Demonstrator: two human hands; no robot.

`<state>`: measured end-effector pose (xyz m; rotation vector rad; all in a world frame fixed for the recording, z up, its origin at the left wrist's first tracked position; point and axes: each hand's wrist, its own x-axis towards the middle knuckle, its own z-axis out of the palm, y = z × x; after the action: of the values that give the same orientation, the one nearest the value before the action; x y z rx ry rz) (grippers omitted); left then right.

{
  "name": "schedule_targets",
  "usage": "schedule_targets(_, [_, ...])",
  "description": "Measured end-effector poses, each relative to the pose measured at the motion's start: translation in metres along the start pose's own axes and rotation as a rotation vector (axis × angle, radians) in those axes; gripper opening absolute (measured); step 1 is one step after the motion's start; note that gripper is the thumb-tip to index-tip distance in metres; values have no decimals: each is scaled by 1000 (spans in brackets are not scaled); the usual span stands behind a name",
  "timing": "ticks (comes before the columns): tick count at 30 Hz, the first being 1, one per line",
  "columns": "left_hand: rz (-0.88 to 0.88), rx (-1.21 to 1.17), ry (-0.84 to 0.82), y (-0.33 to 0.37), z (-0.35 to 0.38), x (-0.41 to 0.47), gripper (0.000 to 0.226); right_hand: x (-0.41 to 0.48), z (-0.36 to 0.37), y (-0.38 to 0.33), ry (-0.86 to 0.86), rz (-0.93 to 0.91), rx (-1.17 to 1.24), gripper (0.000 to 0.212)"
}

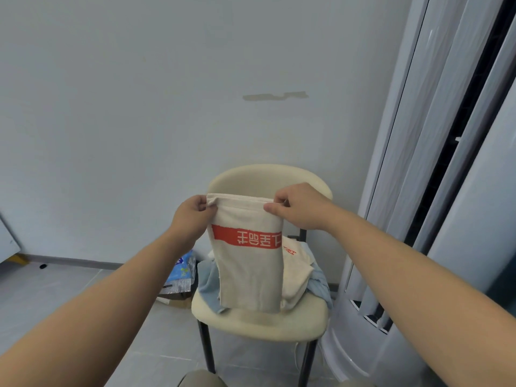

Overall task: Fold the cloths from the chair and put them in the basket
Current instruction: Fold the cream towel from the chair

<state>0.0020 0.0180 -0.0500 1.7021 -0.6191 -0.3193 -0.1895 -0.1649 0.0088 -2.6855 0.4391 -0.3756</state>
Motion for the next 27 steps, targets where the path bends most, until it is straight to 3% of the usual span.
schedule_targets(5, [-21, 23, -15, -3, -2, 4, 39, 1, 0, -1, 41, 16, 32, 31])
schedule_targets(9, [-3, 3, 0, 0, 1, 0, 33, 1, 2, 8, 120, 33, 134, 17])
schedule_targets(14, [13, -46, -6, 7, 11, -7, 30, 2, 2, 17, 151, 86, 258, 14])
schedule_targets(21, [83, -104, -80, 17, 24, -14, 22, -4, 1, 17, 4, 121, 207, 45])
schedule_targets(24, [139, -64, -160, 20, 31, -18, 20, 0, 14, 3, 19, 86, 219, 58])
schedule_targets(27, [189, -12, -193, 22, 39, -24, 19, 6, 28, -13, 109, 56, 231, 53])
